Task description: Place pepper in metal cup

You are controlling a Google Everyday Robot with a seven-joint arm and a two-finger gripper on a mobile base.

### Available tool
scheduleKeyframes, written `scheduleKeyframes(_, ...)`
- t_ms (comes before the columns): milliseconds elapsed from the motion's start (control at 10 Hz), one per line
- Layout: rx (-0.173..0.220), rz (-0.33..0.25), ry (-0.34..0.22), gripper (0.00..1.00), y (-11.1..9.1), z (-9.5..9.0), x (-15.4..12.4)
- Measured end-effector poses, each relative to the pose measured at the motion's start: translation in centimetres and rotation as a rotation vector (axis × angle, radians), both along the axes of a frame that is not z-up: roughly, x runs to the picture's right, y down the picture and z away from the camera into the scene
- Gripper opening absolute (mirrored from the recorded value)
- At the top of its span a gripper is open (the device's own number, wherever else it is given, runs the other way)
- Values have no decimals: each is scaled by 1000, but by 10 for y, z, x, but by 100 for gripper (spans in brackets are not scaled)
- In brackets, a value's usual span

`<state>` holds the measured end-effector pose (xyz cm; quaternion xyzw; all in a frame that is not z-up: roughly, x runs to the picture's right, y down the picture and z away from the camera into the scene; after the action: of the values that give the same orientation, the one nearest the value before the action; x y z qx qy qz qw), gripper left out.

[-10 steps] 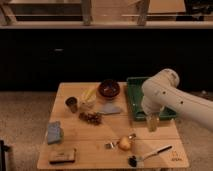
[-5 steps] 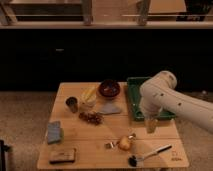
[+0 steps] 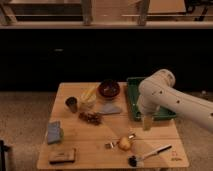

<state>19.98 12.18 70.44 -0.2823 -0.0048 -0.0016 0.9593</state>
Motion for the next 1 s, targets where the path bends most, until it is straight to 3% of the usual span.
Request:
scheduleKeyframes(200,25,110,17,80,-24,24,33)
scheduleKeyframes(500,61,208,21,80,-48,53,44)
scheduleKeyframes(1000,157,296,25,80,-60,102,47)
